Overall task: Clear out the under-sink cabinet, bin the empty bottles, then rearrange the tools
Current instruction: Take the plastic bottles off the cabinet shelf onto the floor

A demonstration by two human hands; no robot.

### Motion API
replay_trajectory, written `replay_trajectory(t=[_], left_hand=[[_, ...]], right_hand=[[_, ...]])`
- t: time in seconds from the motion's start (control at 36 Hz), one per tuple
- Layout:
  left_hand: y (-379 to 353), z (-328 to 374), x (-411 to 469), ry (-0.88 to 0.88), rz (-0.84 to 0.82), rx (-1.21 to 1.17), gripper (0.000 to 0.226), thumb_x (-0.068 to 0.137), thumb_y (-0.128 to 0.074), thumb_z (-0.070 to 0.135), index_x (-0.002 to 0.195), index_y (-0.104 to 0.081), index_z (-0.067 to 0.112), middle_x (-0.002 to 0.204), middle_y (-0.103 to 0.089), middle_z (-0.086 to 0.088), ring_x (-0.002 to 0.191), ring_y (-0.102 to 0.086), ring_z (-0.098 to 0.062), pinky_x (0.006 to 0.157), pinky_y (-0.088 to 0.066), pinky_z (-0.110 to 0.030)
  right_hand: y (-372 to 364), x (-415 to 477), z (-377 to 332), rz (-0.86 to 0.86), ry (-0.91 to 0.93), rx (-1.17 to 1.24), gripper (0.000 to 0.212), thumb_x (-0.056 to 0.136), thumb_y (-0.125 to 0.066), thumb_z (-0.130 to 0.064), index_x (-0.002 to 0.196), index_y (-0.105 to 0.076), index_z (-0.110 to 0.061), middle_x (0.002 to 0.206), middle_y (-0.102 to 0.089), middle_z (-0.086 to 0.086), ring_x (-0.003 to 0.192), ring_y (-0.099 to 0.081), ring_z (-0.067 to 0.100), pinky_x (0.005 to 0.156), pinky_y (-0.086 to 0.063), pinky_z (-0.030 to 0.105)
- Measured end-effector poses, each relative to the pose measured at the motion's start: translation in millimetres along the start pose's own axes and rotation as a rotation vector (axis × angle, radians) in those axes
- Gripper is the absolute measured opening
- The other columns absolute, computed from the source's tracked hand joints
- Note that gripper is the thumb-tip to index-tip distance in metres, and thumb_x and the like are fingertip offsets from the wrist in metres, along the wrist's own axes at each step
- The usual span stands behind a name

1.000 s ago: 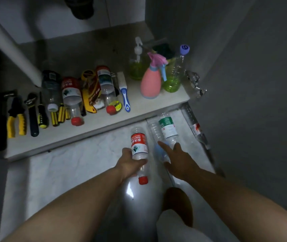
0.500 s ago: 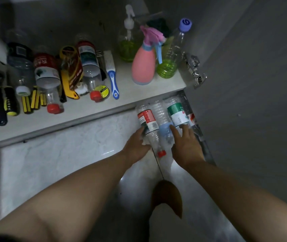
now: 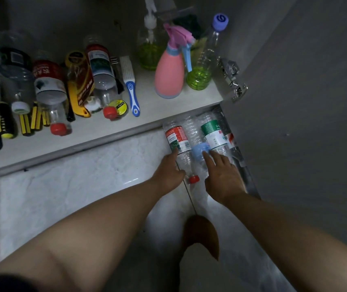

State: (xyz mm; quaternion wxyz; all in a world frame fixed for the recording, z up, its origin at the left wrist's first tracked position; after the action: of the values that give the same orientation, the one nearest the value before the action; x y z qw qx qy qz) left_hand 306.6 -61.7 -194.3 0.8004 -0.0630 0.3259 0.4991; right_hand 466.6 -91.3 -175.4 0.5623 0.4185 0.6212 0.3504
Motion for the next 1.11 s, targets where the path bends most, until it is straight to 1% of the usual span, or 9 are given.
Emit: replay_trajectory(t=[0.14, 0.28, 0.33, 0.44, 0.58, 0.67, 0.92, 1.0, 1.11], left_hand=[[6, 4, -2, 0.000, -0.010, 0.076, 0.076, 0.093, -0.061, 0.005, 0.158, -0.029, 0.026, 0.154, -0.046, -0.004, 0.134, -0.052, -0.025, 0.111, -0.047, -0.043], [19, 10, -12, -0.016, -0.048, 0.129, 0.073, 0.095, -0.061, 0.009, 0.158, -0.028, 0.024, 0.150, -0.047, 0.001, 0.122, -0.054, -0.016, 0.093, -0.045, -0.019], [31, 15, -19, -0.021, -0.062, 0.178, 0.068, 0.096, -0.061, 0.013, 0.157, -0.032, 0.022, 0.146, -0.046, 0.004, 0.119, -0.050, -0.011, 0.087, -0.043, -0.014], [69, 27, -36, 0.019, -0.117, 0.371, 0.058, 0.098, -0.060, 0.020, 0.153, -0.041, 0.022, 0.155, -0.043, -0.006, 0.137, -0.047, -0.019, 0.112, -0.039, -0.027], [143, 58, -65, -0.012, -0.104, 0.591, 0.044, 0.098, -0.058, 0.020, 0.142, -0.055, 0.021, 0.134, -0.061, -0.004, 0.120, -0.058, -0.020, 0.097, -0.043, -0.023], [194, 70, -82, -0.025, -0.028, 0.660, 0.039, 0.098, -0.057, 0.022, 0.137, -0.059, 0.021, 0.132, -0.062, -0.003, 0.118, -0.059, -0.021, 0.100, -0.047, -0.027], [330, 33, -105, -0.036, 0.422, 0.536, 0.019, 0.092, -0.064, 0.016, 0.110, -0.068, 0.022, 0.117, -0.067, -0.005, 0.112, -0.064, -0.027, 0.097, -0.051, -0.035], [368, 9, -101, 0.016, 0.620, 0.475, 0.031, 0.091, -0.064, 0.023, 0.122, -0.064, 0.023, 0.130, -0.061, -0.011, 0.118, -0.059, -0.032, 0.099, -0.051, -0.041], [400, -22, -77, 0.105, 0.732, 0.399, 0.046, 0.092, -0.058, 0.027, 0.138, -0.052, 0.026, 0.140, -0.050, -0.016, 0.126, -0.051, -0.039, 0.104, -0.048, -0.048]], right_hand=[[0, 3, -2, -0.045, -0.017, 0.001, 0.088, 0.085, -0.060, -0.020, 0.159, -0.012, -0.025, 0.166, -0.015, 0.002, 0.153, -0.013, 0.026, 0.122, -0.020, 0.045], [6, 4, -6, -0.116, -0.033, -0.011, 0.088, 0.091, -0.060, -0.025, 0.160, -0.006, -0.024, 0.168, -0.007, 0.003, 0.155, -0.004, 0.027, 0.124, -0.011, 0.046], [14, 2, -12, -0.108, -0.035, 0.004, 0.088, 0.090, -0.062, -0.026, 0.159, -0.009, -0.023, 0.167, -0.010, 0.004, 0.154, -0.008, 0.027, 0.124, -0.015, 0.045], [43, -1, -39, -0.099, 0.031, 0.120, 0.082, 0.089, -0.065, -0.019, 0.158, -0.020, -0.023, 0.162, -0.024, 0.005, 0.147, -0.028, 0.025, 0.117, -0.034, 0.043], [89, 3, -93, -0.070, 0.227, 0.131, 0.058, 0.090, -0.061, -0.013, 0.146, -0.045, -0.017, 0.146, -0.043, 0.006, 0.132, -0.044, 0.026, 0.109, -0.043, 0.037], [114, 10, -129, -0.062, 0.308, 0.110, 0.046, 0.091, -0.057, -0.013, 0.137, -0.056, -0.017, 0.140, -0.046, 0.006, 0.131, -0.045, 0.024, 0.107, -0.040, 0.028], [150, 65, -216, -0.055, 0.306, 0.159, 0.043, 0.087, -0.064, -0.025, 0.128, -0.056, -0.017, 0.108, -0.050, 0.006, 0.101, -0.061, 0.031, 0.088, -0.046, 0.031], [152, 95, -235, -0.004, 0.221, 0.239, 0.056, 0.084, -0.071, -0.036, 0.129, -0.049, -0.011, 0.114, -0.055, 0.016, 0.101, -0.060, 0.034, 0.076, -0.041, 0.029], [147, 134, -254, 0.070, 0.118, 0.326, 0.071, 0.078, -0.075, -0.050, 0.128, -0.045, -0.009, 0.120, -0.055, 0.018, 0.105, -0.059, 0.036, 0.076, -0.042, 0.032]])
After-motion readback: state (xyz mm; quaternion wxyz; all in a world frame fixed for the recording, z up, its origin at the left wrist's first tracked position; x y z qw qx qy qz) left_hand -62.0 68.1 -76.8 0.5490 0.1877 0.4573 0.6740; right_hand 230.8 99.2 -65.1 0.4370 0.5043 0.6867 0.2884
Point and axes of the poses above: each hand's wrist, its own x-axis towards the middle knuckle, its own y-axis out of the back of the hand, z = x × y, the point moved 7 cm from there along x, towards the middle knuckle
